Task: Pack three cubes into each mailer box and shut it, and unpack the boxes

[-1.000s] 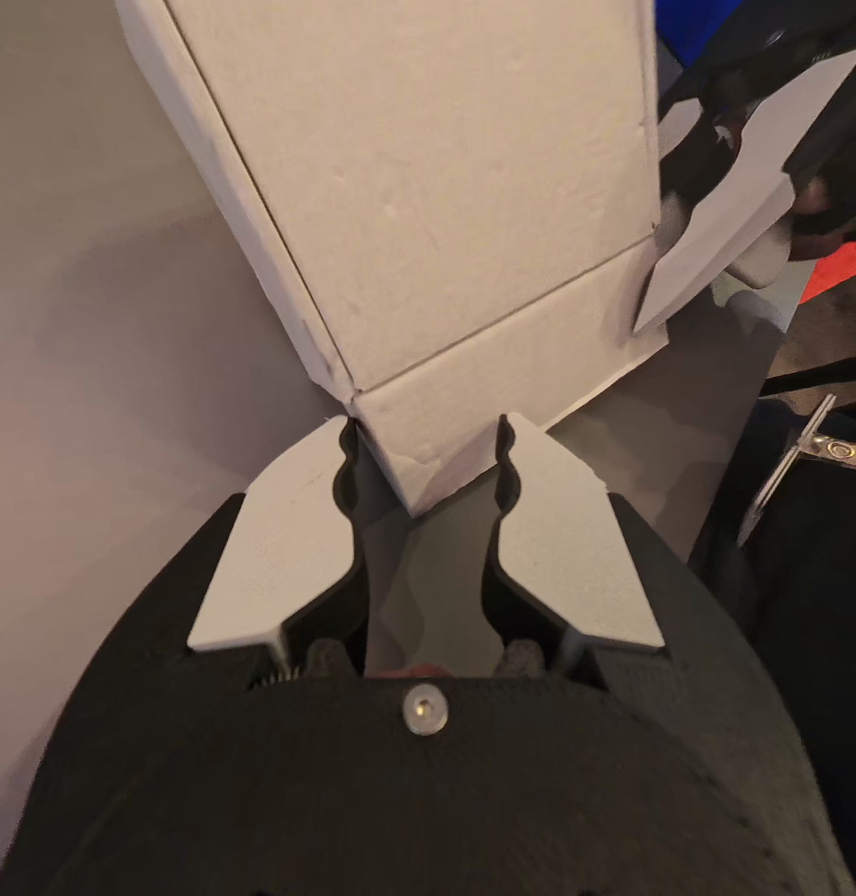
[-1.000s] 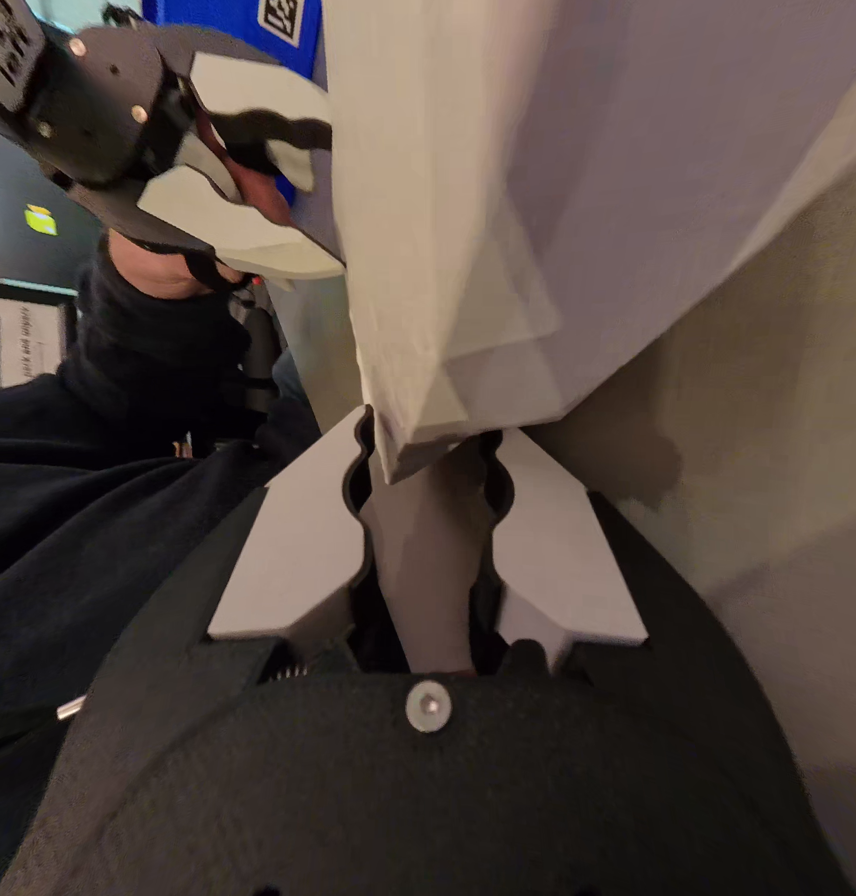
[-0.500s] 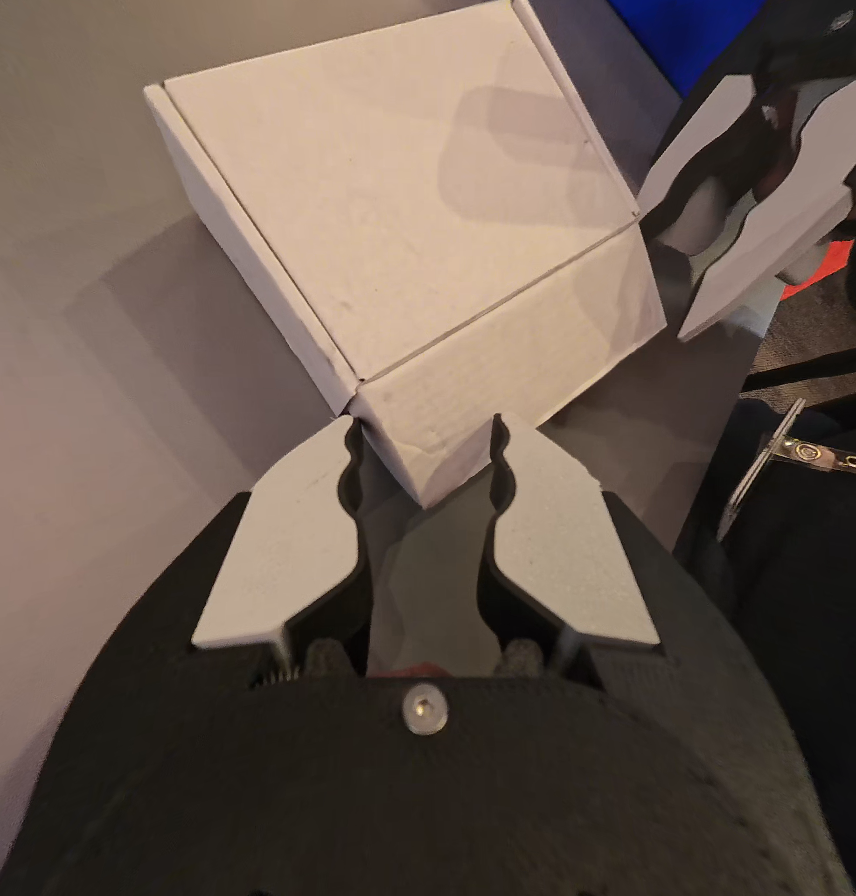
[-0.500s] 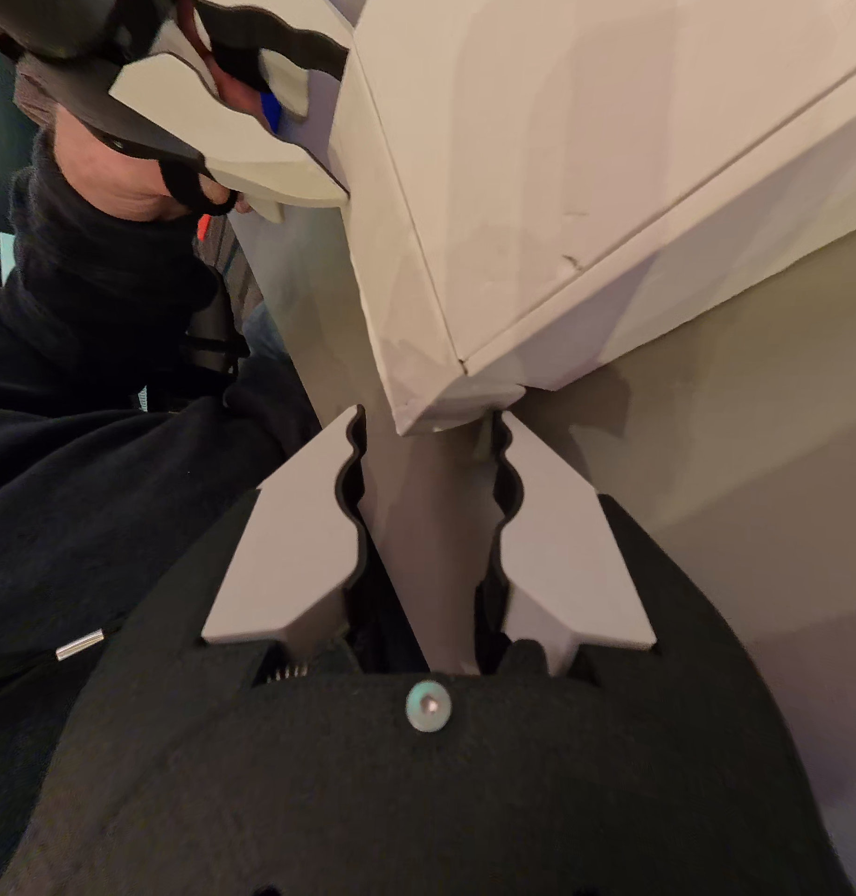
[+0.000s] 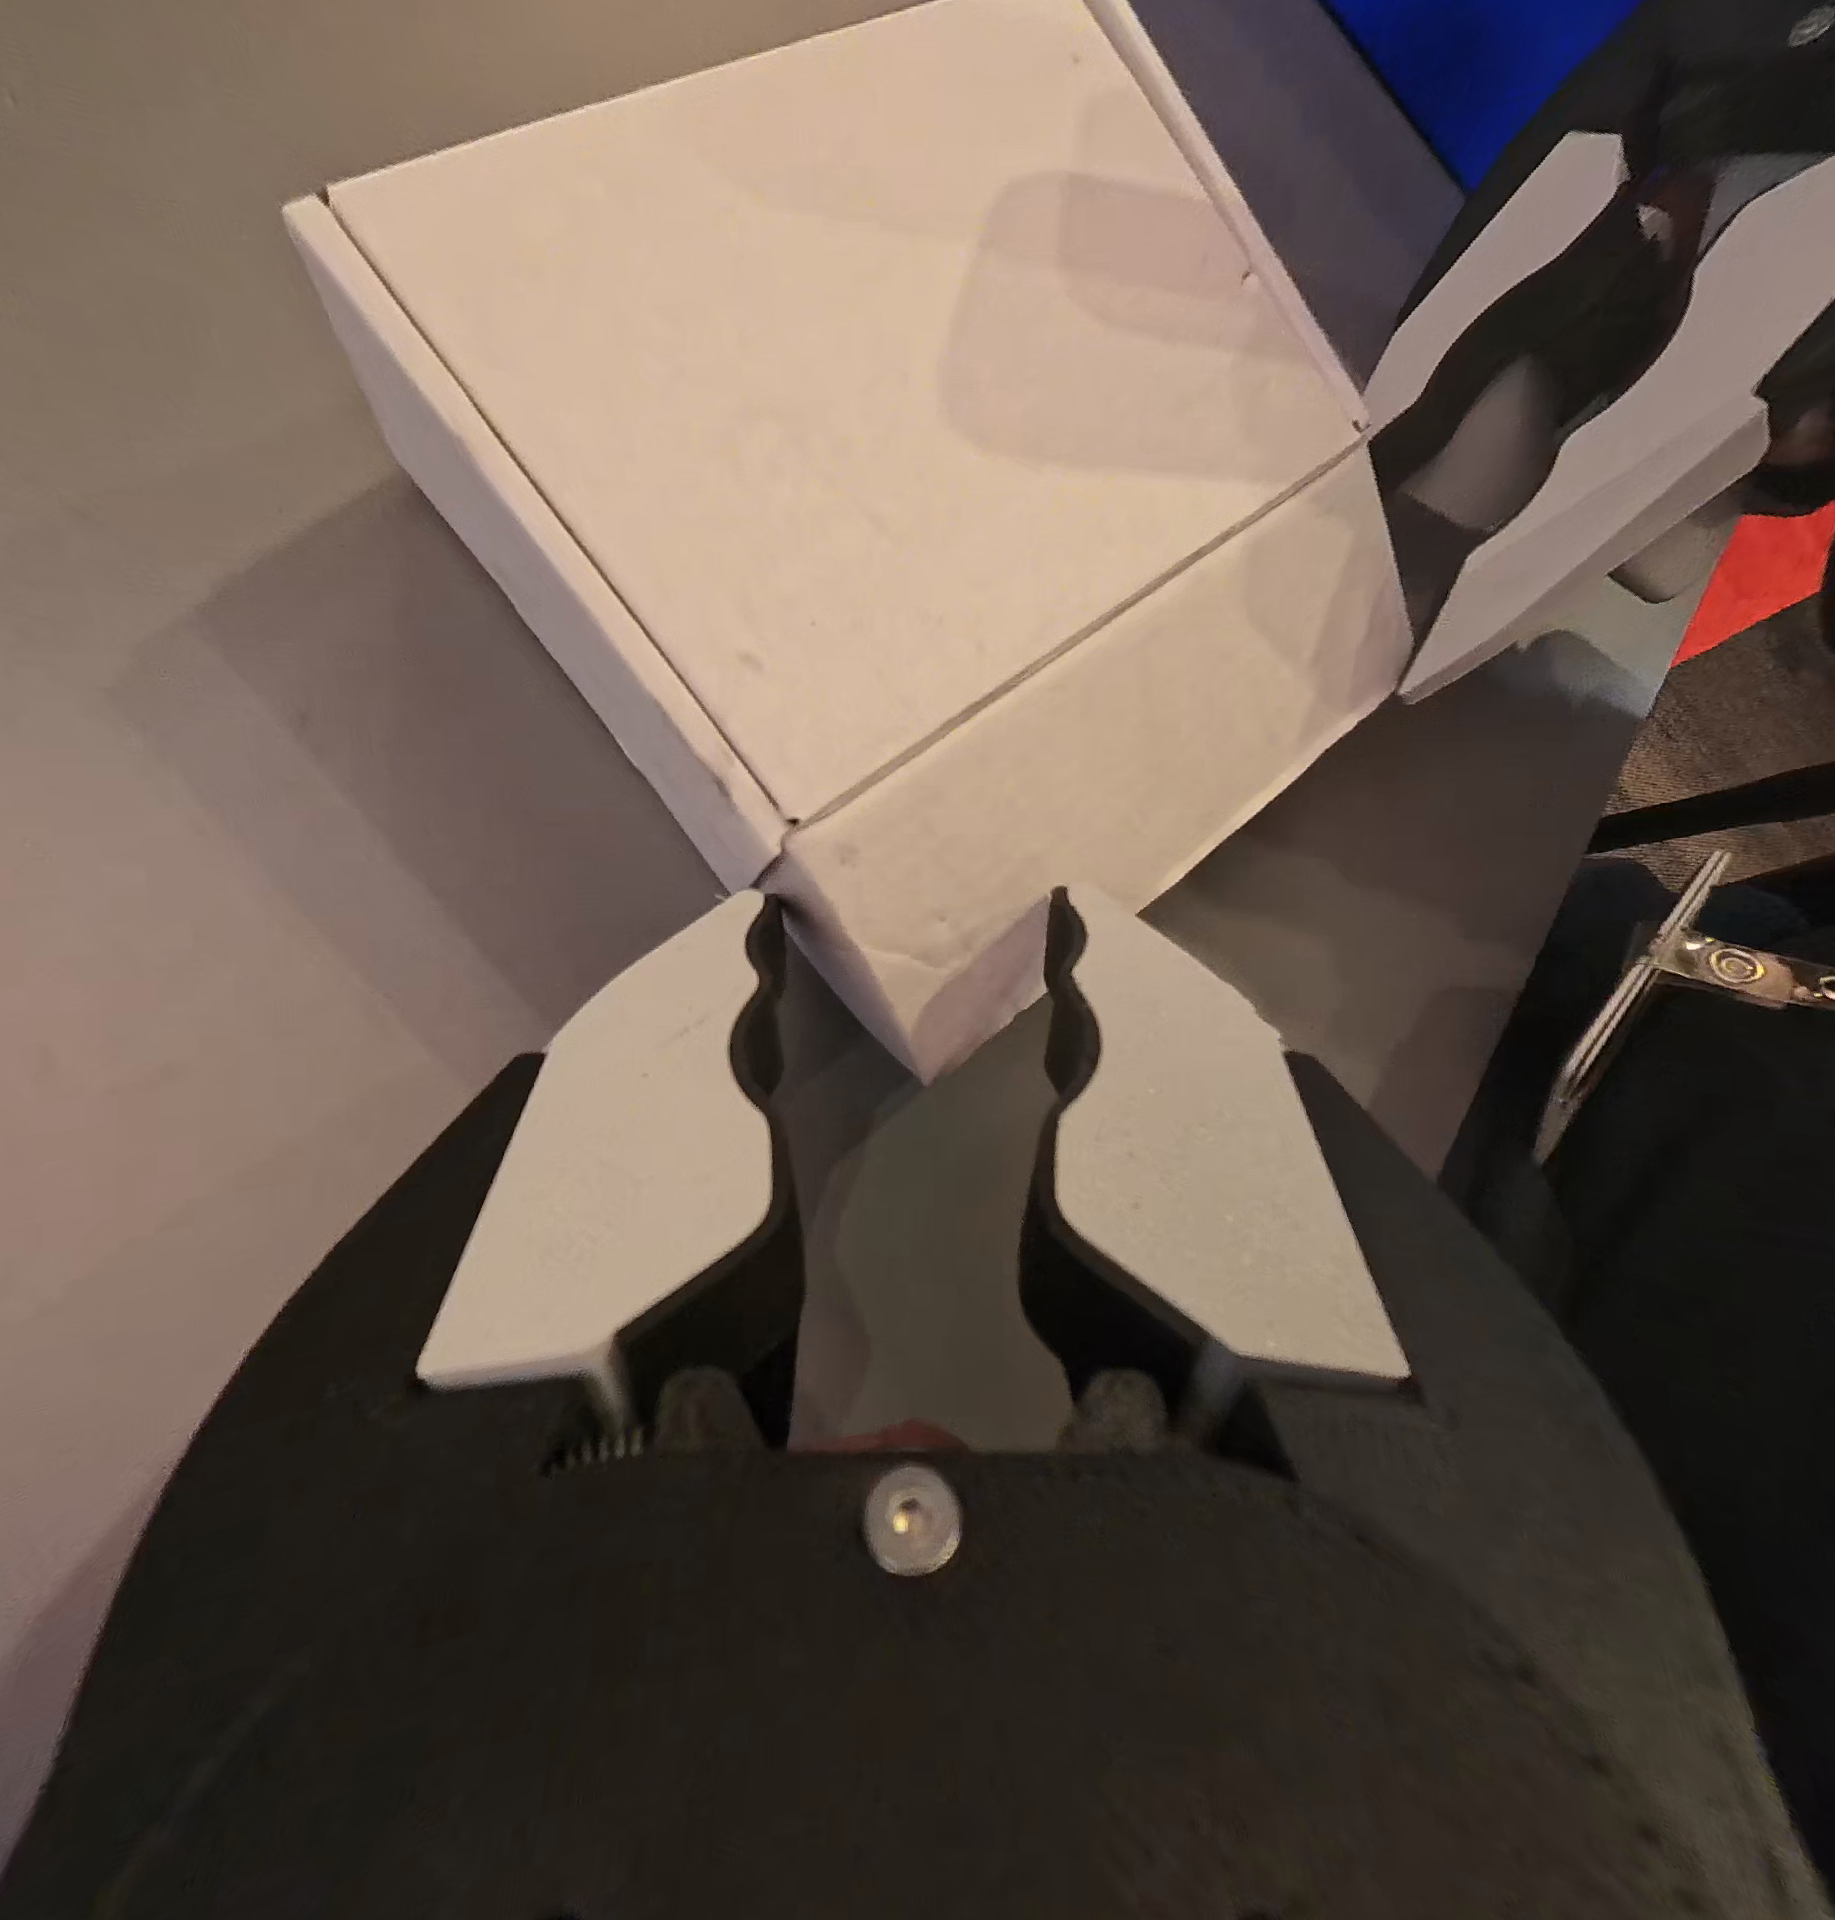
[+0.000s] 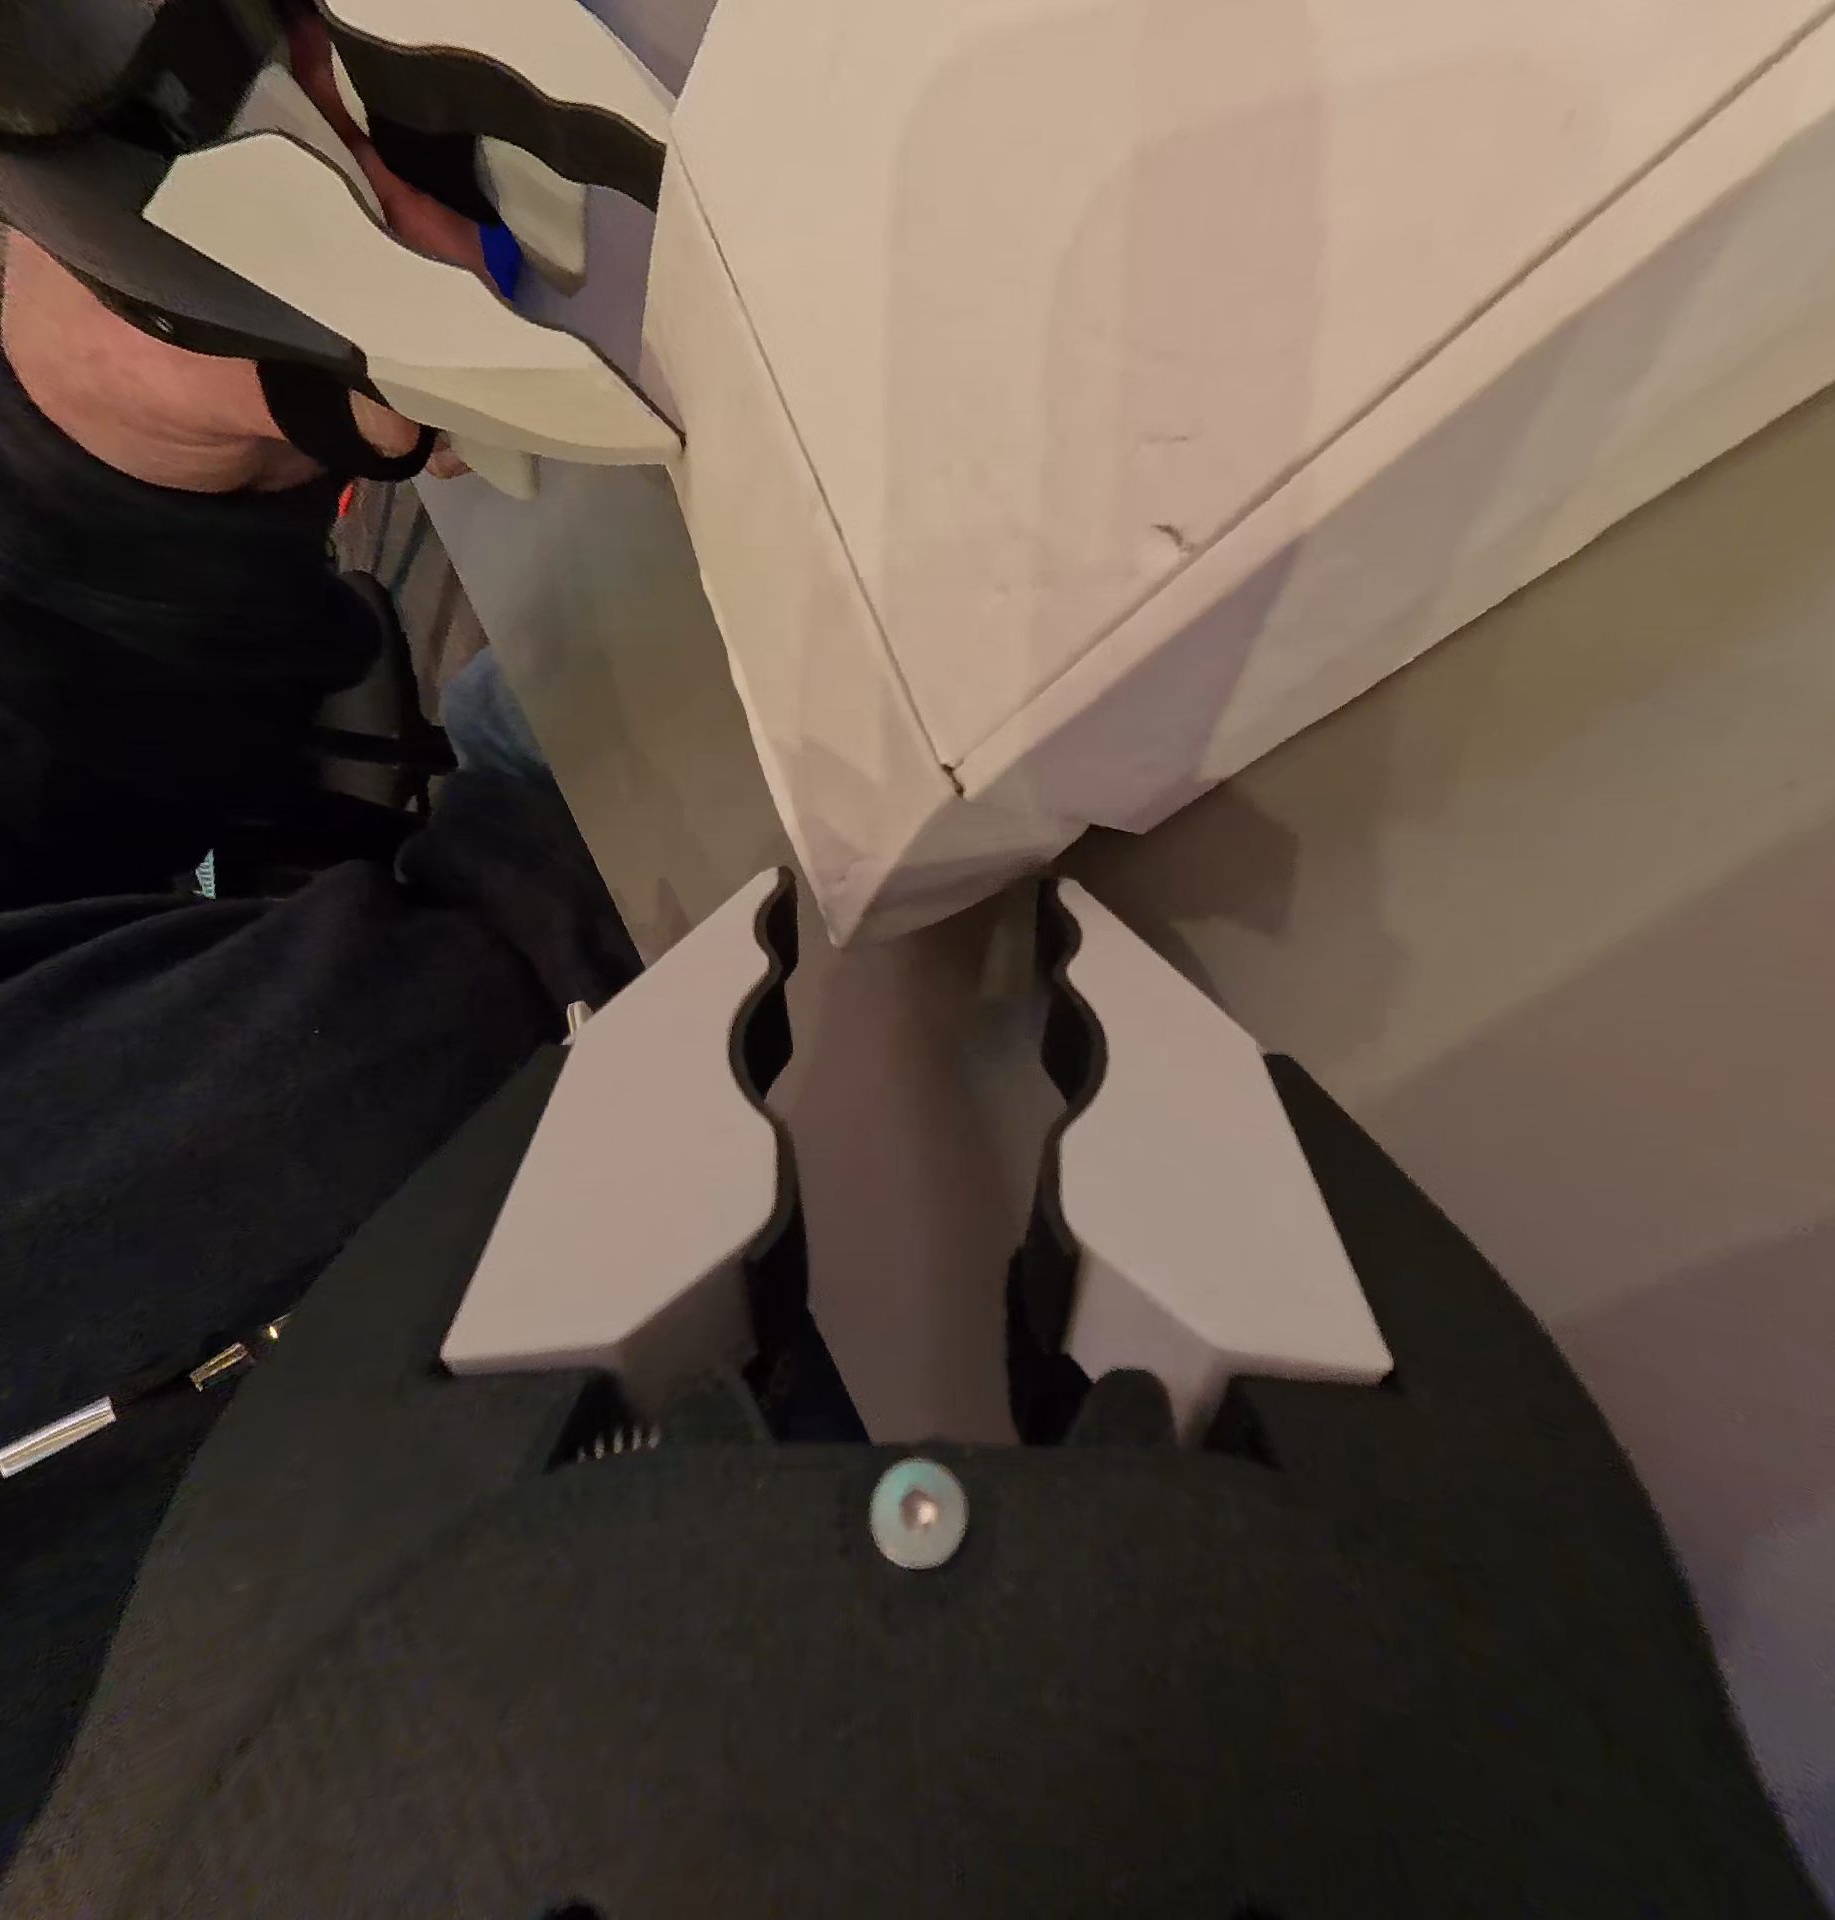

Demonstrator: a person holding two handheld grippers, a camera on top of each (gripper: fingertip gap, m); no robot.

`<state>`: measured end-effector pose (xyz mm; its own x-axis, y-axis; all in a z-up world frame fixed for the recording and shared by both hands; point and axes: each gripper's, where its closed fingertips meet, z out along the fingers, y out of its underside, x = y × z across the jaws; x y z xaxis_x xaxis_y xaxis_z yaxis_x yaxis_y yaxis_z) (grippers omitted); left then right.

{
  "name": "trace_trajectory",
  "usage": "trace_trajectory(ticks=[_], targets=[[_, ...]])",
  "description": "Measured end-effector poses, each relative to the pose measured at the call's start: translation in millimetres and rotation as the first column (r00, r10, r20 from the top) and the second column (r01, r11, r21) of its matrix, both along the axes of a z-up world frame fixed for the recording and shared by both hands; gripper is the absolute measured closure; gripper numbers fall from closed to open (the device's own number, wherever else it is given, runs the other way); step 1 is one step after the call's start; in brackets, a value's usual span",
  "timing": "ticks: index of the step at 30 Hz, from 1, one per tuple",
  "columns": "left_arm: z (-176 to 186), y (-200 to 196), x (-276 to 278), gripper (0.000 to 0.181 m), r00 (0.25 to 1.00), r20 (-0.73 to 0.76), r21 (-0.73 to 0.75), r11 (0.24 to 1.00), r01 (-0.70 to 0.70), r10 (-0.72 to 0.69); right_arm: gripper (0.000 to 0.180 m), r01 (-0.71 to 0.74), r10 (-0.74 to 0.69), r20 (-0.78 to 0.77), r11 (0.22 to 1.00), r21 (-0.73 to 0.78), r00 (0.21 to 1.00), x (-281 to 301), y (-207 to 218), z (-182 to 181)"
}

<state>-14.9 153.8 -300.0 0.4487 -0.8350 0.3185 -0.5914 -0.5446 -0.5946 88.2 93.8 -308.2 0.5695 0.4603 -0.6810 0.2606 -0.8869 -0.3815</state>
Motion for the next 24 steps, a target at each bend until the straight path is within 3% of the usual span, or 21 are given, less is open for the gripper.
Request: trace_trajectory(ticks=[5, 11, 20, 24], targets=[[-1.5, 1.4, 0.9, 0.134, 1.000, -0.003, 0.012, 1.000, 0.011, -0.011, 0.133, 0.008, -0.009, 0.048, 1.000, 0.026, 0.999, 8.4, 6.2, -1.2], [-2.7, 9.6, -0.6, 0.129, 0.999, -0.007, 0.064, 0.997, 0.047, -0.047, 0.112, -0.042, 0.021, 0.163, 0.991, 0.128, 0.986, 20.3, 17.1, -2.4], [-8.4, 17.5, 8.9, 0.129, 0.993, -0.012, 0.140, 0.983, 0.121, -0.120, 0.121, -0.092, 0.059, 0.196, 0.982, 0.167, 0.979, 15.3, 30.9, -8.9], [-9.6, 24.0, 11.4, 0.131, 0.997, -0.009, 0.210, 0.974, 0.081, -0.081, 0.126, -0.094, 0.052, 0.227, 0.979, 0.181, 0.973, 18.0, 36.0, -10.9]])
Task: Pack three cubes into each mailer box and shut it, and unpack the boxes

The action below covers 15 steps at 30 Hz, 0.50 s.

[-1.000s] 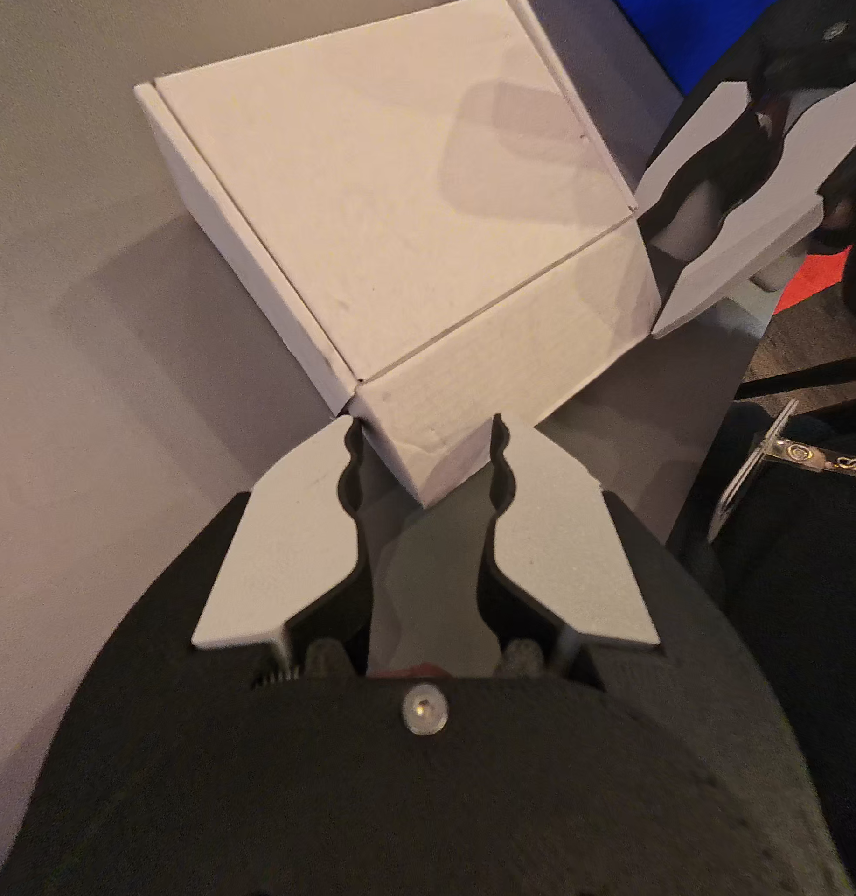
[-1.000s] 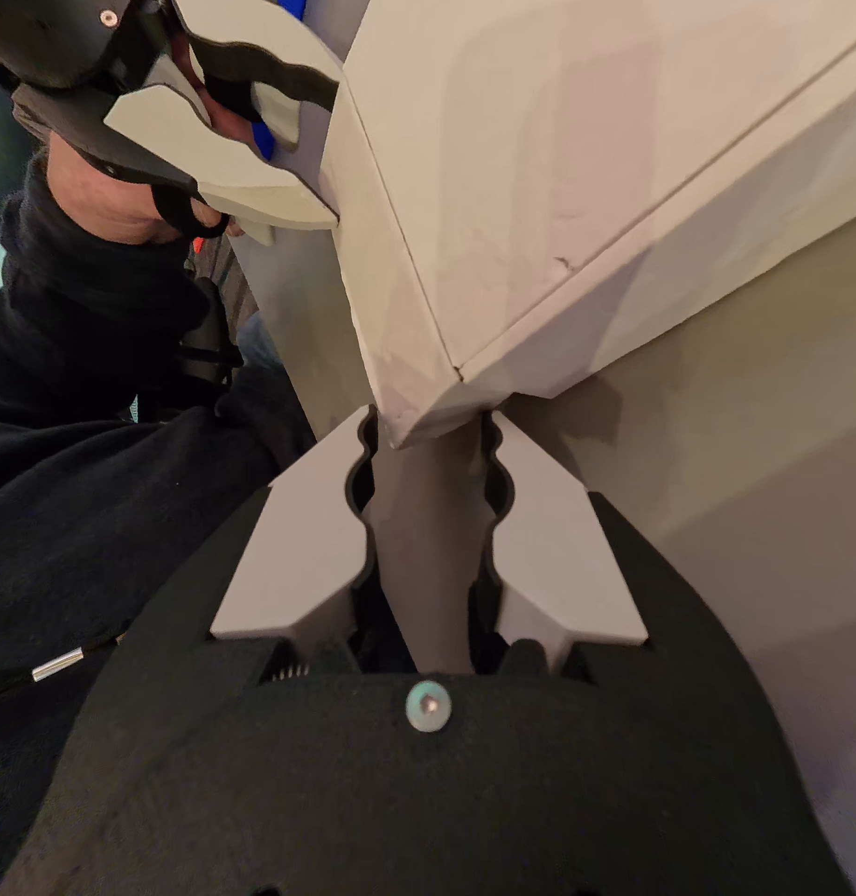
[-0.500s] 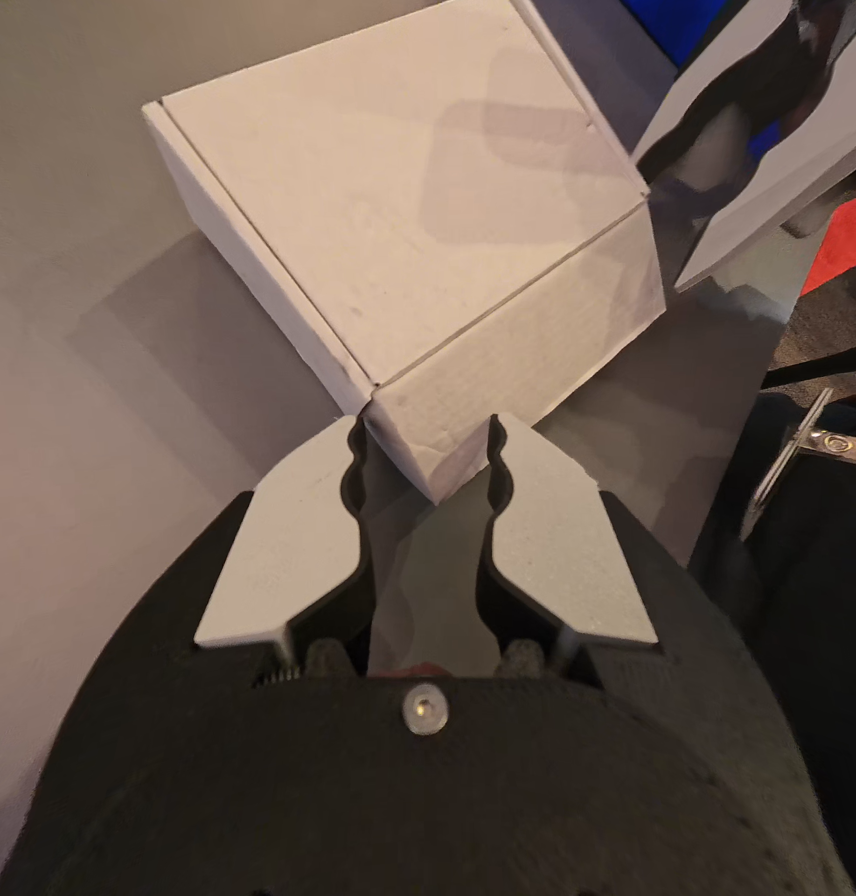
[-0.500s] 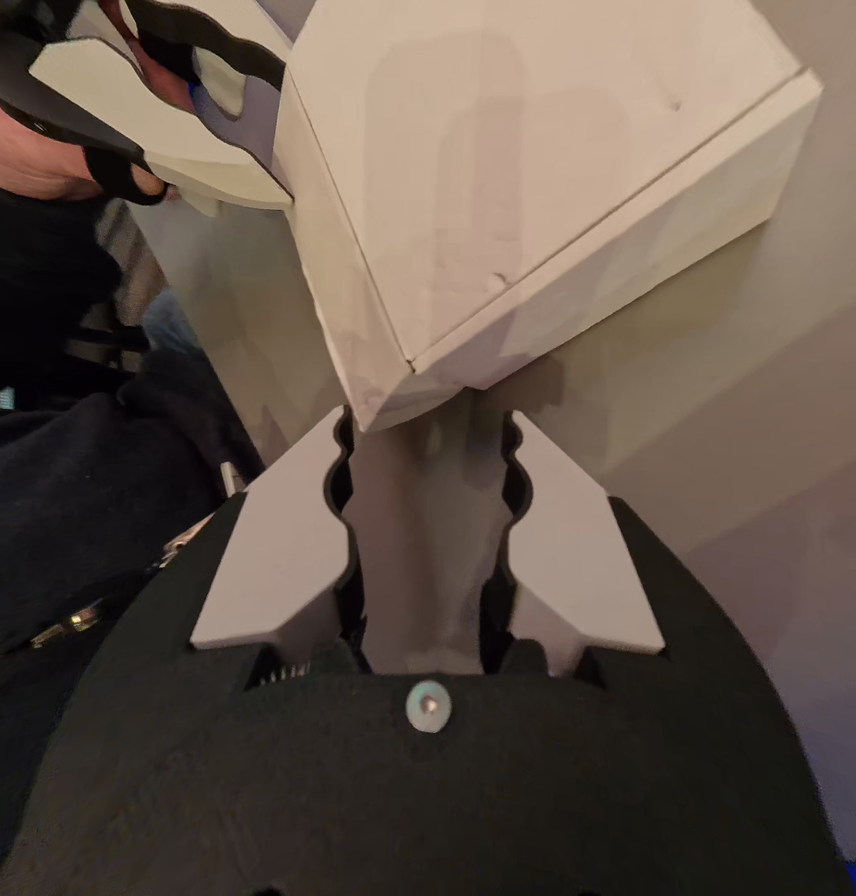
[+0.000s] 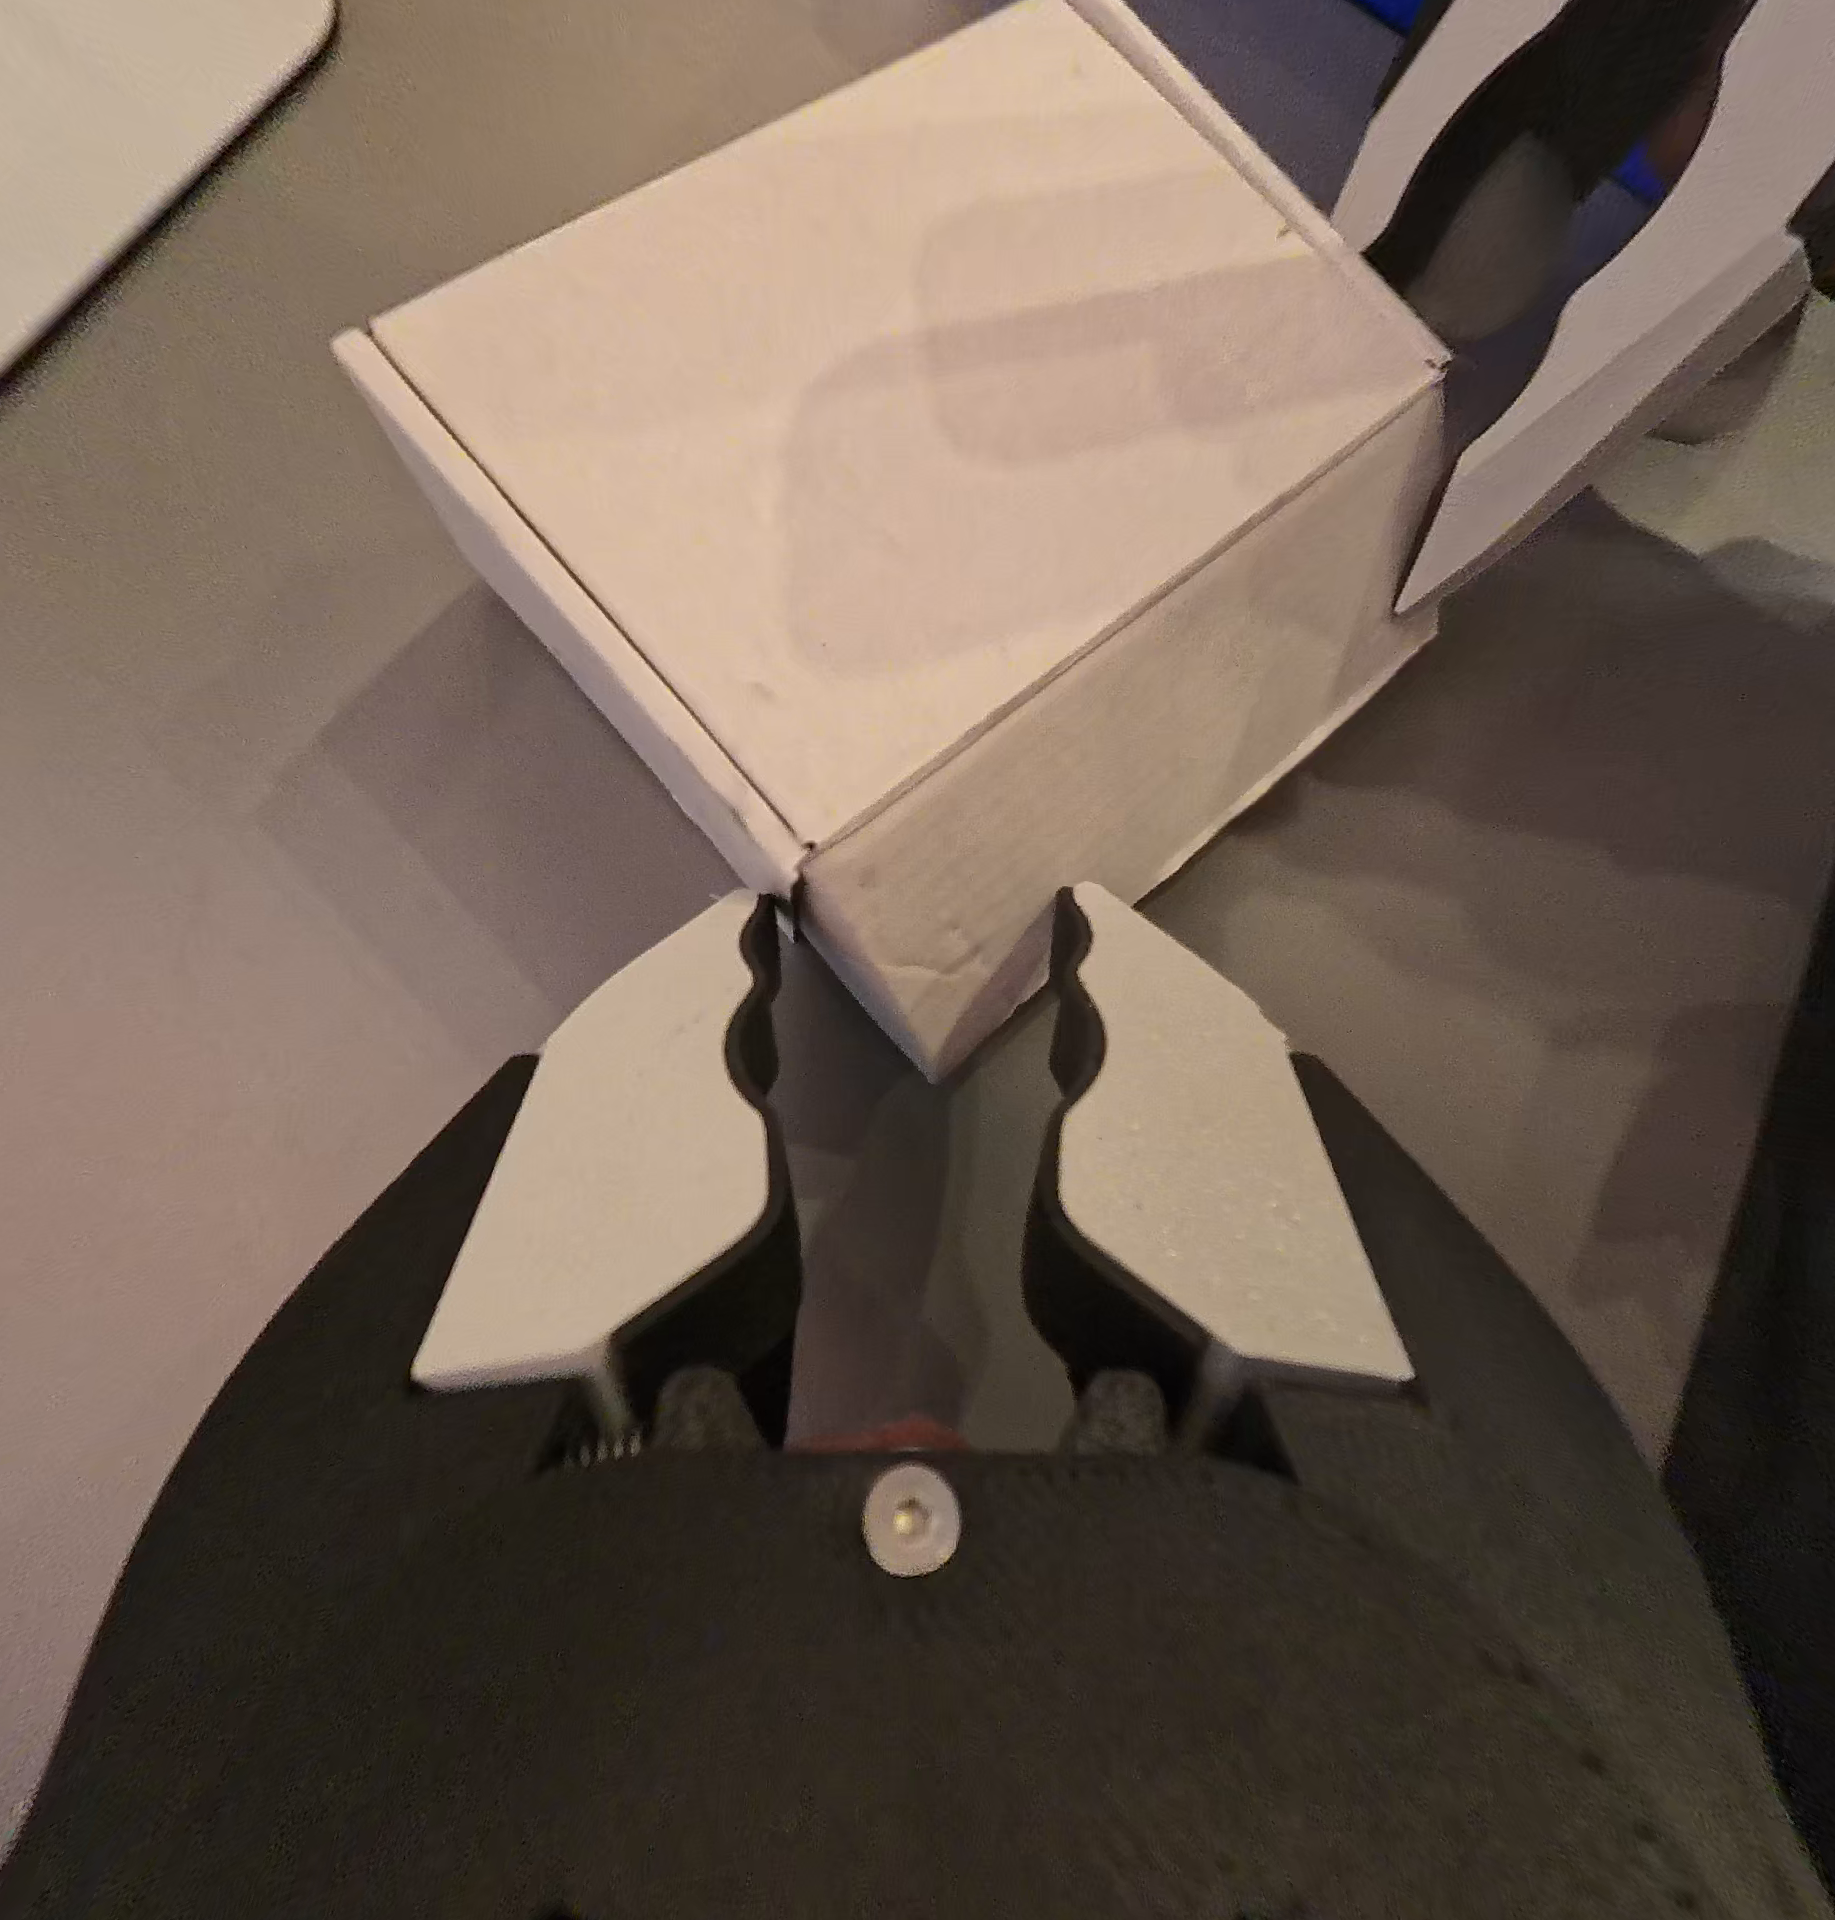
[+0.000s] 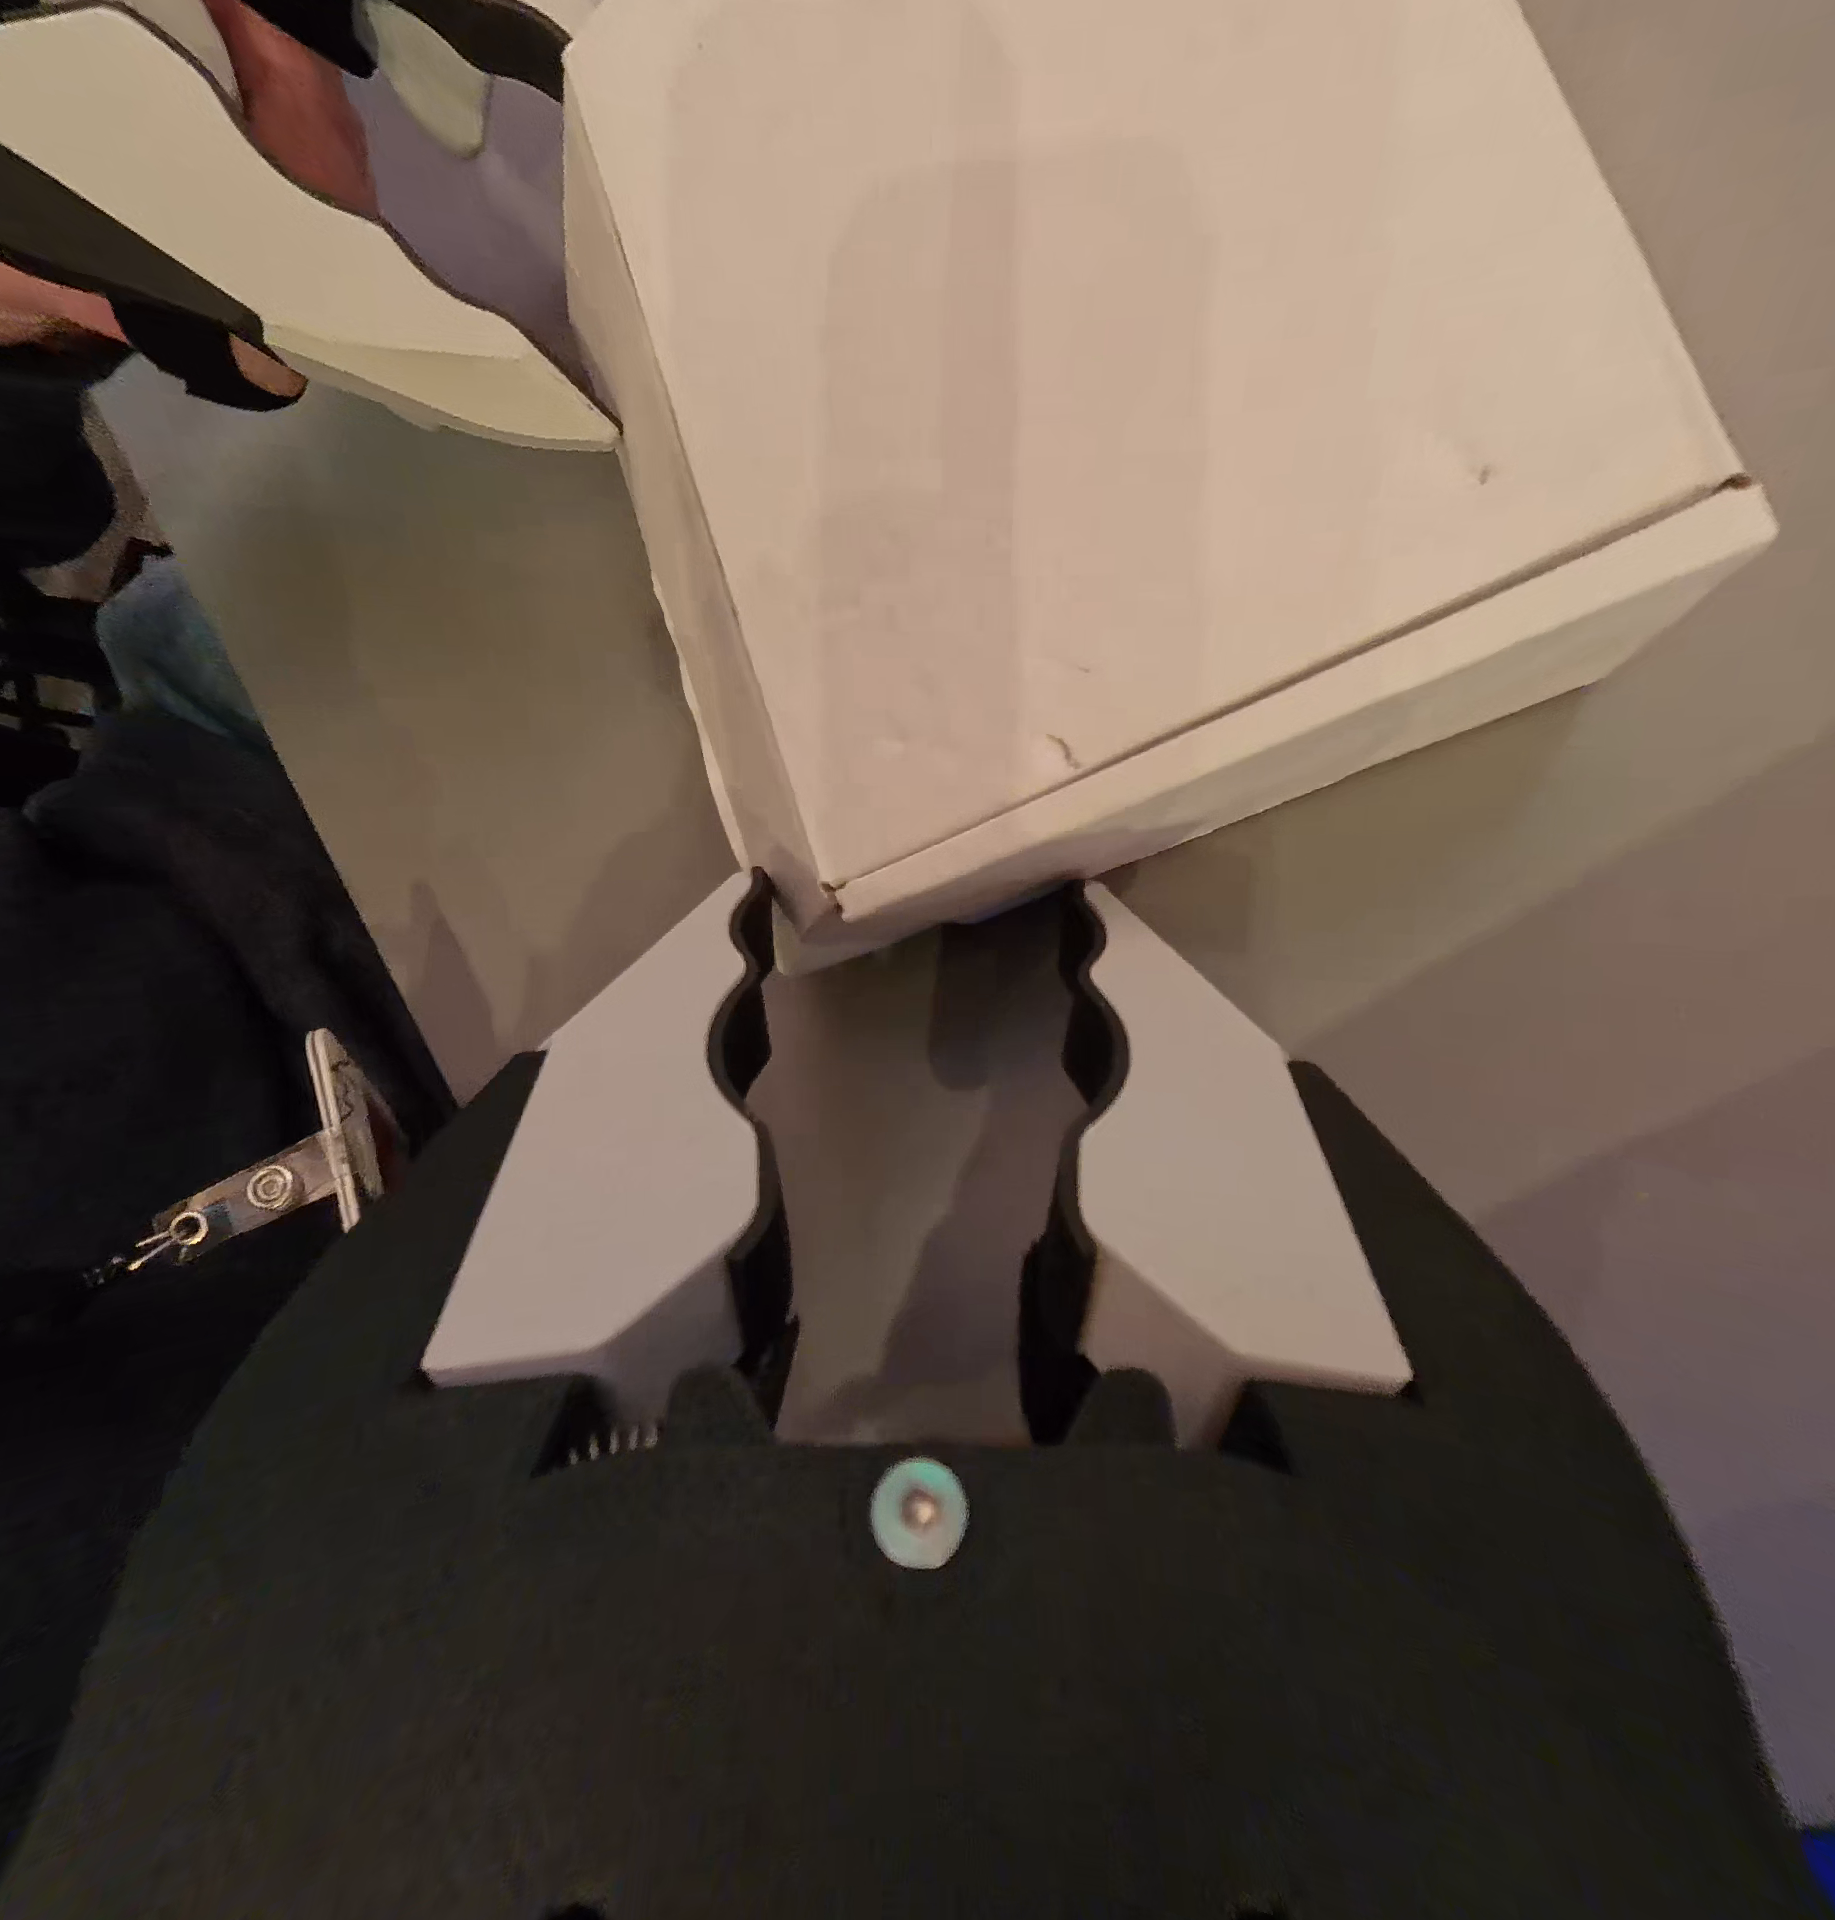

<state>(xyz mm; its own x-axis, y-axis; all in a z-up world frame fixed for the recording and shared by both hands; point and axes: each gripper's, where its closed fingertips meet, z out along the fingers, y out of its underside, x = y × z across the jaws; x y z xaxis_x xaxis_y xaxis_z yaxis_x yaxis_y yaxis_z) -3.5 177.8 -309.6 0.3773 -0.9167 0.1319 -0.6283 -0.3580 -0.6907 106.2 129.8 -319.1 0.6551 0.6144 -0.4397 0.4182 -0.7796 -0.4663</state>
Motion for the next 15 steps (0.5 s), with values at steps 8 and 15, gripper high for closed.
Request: trace_trajectory(ticks=[8, 15], targets=[[-3.9, 9.6, 3.0, 0.136, 0.997, -0.025, 0.179, 0.982, -0.063, 0.069, 0.134, -0.033, 0.024, 0.145, 0.997, 0.065, 0.989, 6.0, 9.6, -3.4], [8.7, 0.1, -5.1, 0.131, 0.994, 0.051, 0.036, 0.995, 0.090, -0.091, 0.154, -0.041, 0.031, 0.123, 0.996, 0.074, 0.992, 13.8, 11.3, -1.9]])
